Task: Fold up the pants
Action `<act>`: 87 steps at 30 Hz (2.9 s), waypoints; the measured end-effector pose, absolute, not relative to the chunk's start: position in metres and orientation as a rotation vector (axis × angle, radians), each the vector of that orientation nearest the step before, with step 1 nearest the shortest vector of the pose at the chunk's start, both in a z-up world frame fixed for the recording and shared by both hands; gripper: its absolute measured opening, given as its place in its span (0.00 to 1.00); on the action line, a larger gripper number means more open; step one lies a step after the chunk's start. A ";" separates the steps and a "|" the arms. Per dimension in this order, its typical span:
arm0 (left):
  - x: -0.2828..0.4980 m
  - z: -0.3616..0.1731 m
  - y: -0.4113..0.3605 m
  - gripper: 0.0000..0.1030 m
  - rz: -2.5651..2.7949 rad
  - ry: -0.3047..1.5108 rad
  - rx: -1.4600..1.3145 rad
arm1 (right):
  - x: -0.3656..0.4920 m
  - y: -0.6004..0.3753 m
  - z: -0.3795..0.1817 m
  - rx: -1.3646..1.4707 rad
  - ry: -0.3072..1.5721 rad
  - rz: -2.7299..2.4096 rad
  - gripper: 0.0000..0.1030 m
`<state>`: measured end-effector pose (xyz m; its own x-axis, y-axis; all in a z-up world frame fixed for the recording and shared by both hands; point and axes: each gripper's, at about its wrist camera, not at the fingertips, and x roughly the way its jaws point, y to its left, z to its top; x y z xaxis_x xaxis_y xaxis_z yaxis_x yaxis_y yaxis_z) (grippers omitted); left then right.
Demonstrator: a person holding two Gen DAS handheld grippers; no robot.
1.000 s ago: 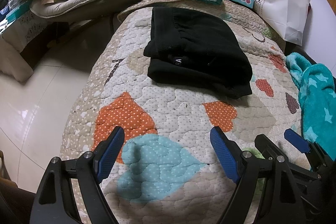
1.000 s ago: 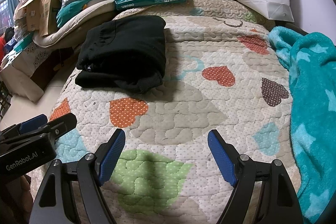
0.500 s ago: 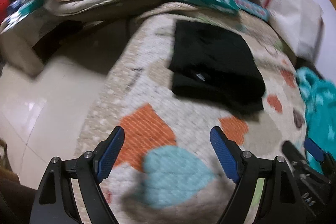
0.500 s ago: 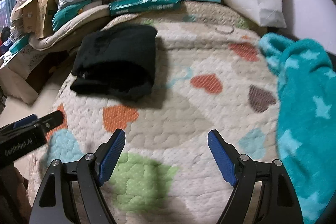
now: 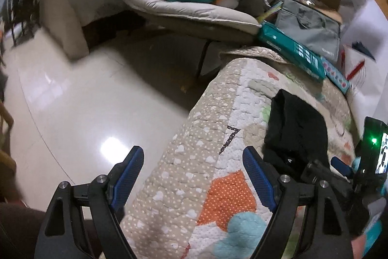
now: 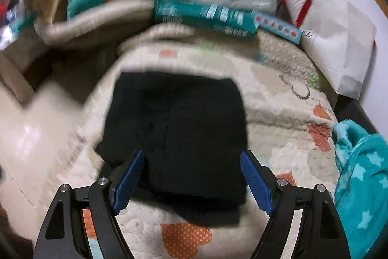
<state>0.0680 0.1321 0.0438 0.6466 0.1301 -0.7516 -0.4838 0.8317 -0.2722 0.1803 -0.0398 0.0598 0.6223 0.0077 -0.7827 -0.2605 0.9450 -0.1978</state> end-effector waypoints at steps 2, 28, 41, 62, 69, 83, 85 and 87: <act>0.069 0.046 0.121 0.81 0.330 0.783 -0.427 | 0.161 -0.045 0.057 -0.322 0.898 0.173 0.82; -0.082 0.202 -0.021 1.00 0.513 0.182 0.020 | 0.021 -0.188 0.117 0.099 0.666 0.252 0.86; -0.081 0.211 -0.053 1.00 0.310 0.286 0.008 | -0.018 -0.232 0.155 0.181 0.524 0.200 0.93; 0.092 0.058 0.029 1.00 0.175 0.643 -0.146 | 0.092 -0.175 0.096 -0.014 0.741 0.109 0.93; 0.108 0.040 0.037 1.00 0.201 0.730 -0.179 | 0.102 -0.182 0.050 0.033 0.830 0.092 0.93; 0.108 0.030 0.026 1.00 0.183 0.812 -0.165 | 0.100 -0.185 0.044 0.091 0.849 0.119 0.93; 0.108 0.029 0.025 1.00 0.180 0.821 -0.169 | 0.099 -0.184 0.044 0.089 0.850 0.124 0.93; 0.108 0.029 0.026 1.00 0.178 0.829 -0.178 | 0.098 -0.183 0.043 0.087 0.854 0.132 0.93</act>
<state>0.1079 0.0260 0.0287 0.6628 0.0869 -0.7437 -0.2254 0.9703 -0.0874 0.0976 -0.1825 0.0432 0.6493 0.1511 -0.7454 -0.0815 0.9882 0.1294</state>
